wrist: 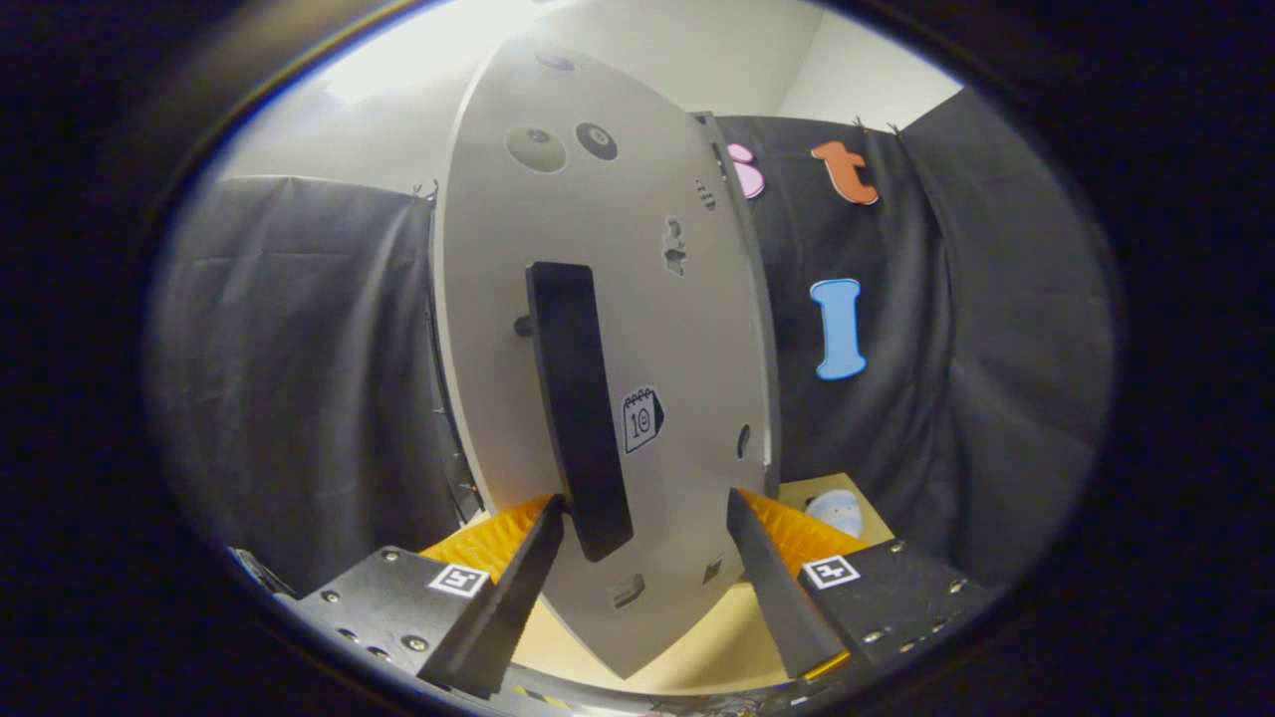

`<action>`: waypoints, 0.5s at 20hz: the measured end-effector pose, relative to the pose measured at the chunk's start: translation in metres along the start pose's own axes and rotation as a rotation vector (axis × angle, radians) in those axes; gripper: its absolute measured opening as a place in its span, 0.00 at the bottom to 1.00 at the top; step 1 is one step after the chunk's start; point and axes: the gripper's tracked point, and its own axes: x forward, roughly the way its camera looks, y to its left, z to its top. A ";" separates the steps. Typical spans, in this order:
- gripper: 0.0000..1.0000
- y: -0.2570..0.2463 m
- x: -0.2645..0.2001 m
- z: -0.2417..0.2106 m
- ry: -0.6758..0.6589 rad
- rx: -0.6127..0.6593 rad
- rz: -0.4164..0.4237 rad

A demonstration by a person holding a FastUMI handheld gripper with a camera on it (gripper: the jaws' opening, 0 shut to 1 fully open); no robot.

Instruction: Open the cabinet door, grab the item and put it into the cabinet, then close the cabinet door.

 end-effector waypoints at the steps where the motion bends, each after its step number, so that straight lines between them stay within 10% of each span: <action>1: 0.99 0.009 0.008 -0.001 0.001 -0.003 0.014; 10: 1.00 0.081 0.098 0.001 -0.008 -0.062 0.067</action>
